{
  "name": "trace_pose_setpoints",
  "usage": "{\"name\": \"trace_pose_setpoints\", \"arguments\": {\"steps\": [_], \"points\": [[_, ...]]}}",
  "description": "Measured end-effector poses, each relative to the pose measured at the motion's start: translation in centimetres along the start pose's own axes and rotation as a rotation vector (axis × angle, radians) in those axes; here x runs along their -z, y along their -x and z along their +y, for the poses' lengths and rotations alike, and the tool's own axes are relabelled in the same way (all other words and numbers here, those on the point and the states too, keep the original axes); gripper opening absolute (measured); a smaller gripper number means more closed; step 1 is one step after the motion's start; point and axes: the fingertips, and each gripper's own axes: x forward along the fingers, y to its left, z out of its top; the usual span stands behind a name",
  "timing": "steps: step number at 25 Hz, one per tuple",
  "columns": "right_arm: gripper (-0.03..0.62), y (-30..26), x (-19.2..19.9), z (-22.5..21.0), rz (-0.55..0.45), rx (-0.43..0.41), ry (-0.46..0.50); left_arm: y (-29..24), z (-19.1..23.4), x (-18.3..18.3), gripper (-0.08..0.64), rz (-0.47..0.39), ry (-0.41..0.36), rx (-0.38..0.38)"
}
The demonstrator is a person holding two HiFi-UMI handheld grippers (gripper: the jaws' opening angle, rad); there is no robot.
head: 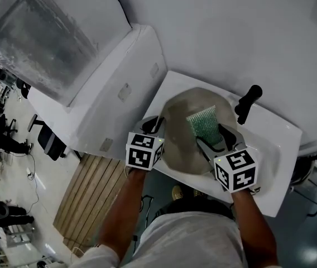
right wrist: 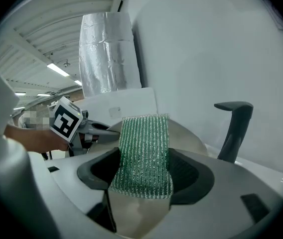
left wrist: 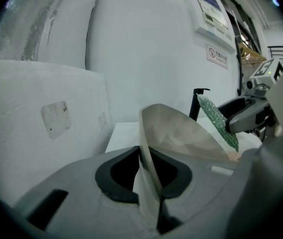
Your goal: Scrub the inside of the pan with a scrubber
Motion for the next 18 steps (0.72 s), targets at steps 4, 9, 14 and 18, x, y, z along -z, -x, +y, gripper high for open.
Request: {"name": "trace_pose_setpoints", "arguments": {"steps": [4,9,14,18], "points": [[0.304,0.4,-0.7,-0.1,-0.041,-0.01,-0.02,0.2,-0.3,-0.4,0.046,-0.018,-0.006,0.005],[0.304,0.9,-1.8,-0.1,-0.095,-0.028,-0.033,0.5,-0.5,-0.8,0.051,-0.058,-0.019,-0.001],[0.304,1.5,-3.1,-0.1,-0.155,-0.05,-0.044,1.8,-0.4,-2.3,0.068,-0.145,-0.03,-0.02],[0.304,2.0,-4.3,-0.1,-0.207,-0.064,-0.047,3.5,-0.4,-4.1,0.097,-0.206,-0.037,-0.042]]}}
